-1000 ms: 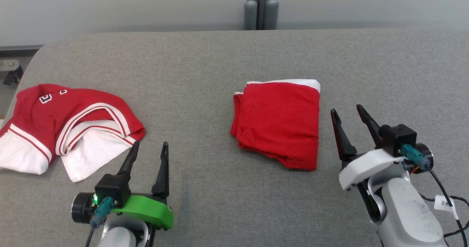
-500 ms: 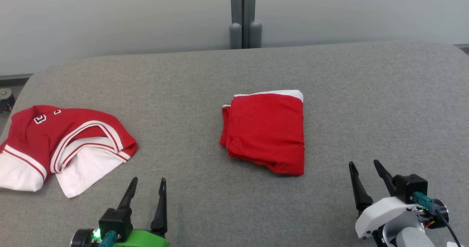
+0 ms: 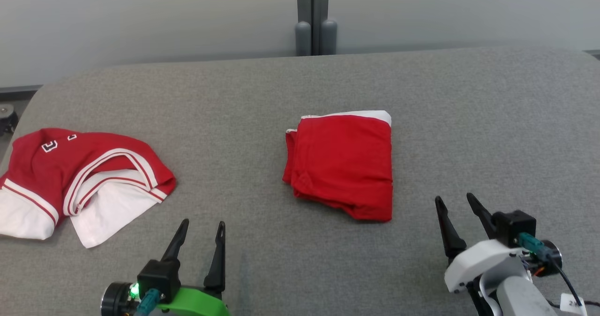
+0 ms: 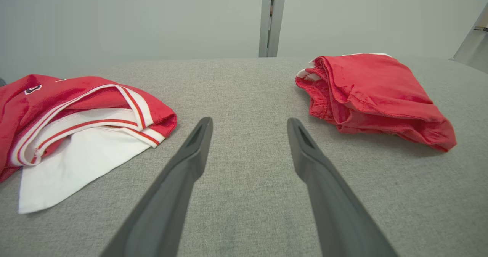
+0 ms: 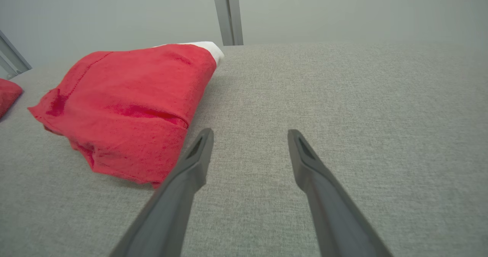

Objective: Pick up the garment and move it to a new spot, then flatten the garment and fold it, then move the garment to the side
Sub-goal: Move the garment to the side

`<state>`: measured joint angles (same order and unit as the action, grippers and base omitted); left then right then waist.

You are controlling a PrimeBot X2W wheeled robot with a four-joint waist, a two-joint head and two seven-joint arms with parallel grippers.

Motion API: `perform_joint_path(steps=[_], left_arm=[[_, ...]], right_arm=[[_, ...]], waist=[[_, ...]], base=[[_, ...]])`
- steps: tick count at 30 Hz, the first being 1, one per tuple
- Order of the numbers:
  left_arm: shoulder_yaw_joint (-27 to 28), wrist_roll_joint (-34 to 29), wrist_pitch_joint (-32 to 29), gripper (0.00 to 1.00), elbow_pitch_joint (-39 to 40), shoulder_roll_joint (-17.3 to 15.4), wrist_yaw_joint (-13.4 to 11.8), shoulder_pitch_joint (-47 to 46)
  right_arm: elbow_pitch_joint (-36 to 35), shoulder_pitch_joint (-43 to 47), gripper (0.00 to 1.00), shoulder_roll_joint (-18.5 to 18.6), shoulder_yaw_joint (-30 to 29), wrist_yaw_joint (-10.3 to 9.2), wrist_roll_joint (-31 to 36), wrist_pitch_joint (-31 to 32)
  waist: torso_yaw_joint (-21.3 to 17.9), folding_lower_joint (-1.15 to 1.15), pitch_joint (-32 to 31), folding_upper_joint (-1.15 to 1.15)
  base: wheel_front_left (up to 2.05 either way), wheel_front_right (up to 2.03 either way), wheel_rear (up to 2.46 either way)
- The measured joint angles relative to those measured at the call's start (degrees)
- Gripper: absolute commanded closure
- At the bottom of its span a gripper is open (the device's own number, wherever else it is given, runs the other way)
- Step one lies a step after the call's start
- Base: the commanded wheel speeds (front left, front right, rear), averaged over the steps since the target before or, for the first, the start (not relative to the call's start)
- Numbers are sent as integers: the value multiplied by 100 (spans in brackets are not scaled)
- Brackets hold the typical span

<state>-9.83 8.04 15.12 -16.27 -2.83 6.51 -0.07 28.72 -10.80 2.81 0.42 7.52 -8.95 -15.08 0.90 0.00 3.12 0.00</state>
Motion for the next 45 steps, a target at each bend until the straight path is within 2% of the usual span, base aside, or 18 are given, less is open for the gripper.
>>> perform_joint_path(steps=[4,12,19,20,21,22,27,33,38,45], left_arm=[[-94,1,0,0,19,1,3,-226],[-304,130,0,0,-2,0,31,-625],[-431,165,0,0,-21,0,49,-800],[-445,182,0,0,-23,0,54,-814],[-449,191,0,0,-22,0,54,-831],[-448,200,0,0,-12,0,54,-885],[-419,200,0,0,20,0,55,-921],[-479,172,0,0,79,0,62,-978],[-650,137,0,0,167,0,77,-998],[-1010,133,0,0,297,5,80,-1131]], right_arm=[[157,-557,0,-2,243,0,-3,0],[975,-1852,0,-2,635,0,-283,0],[1739,-2198,0,-1,604,0,-602,0],[1827,-2206,27,0,659,0,-697,0],[1872,-2209,60,-1,700,0,-783,0],[1942,-2229,100,-9,736,0,-911,-2],[1839,-2302,100,-4,573,1,-893,-8],[1653,-2276,100,-7,461,2,-816,-5],[1566,-2126,100,-7,545,1,-799,-5],[1483,-1879,100,-4,641,1,-924,-5]], waist=[[65,0,196,0],[286,0,704,0],[575,0,1031,0],[612,0,1075,0],[637,0,1111,0],[692,0,1195,0],[734,0,1350,0],[569,0,1339,0],[265,0,1240,0],[-418,0,1104,0]], base=[[0,0,0],[0,0,0],[0,0,0],[0,0,0],[0,0,0],[0,0,0],[0,0,0],[0,0,0],[0,0,0],[0,0,0]])
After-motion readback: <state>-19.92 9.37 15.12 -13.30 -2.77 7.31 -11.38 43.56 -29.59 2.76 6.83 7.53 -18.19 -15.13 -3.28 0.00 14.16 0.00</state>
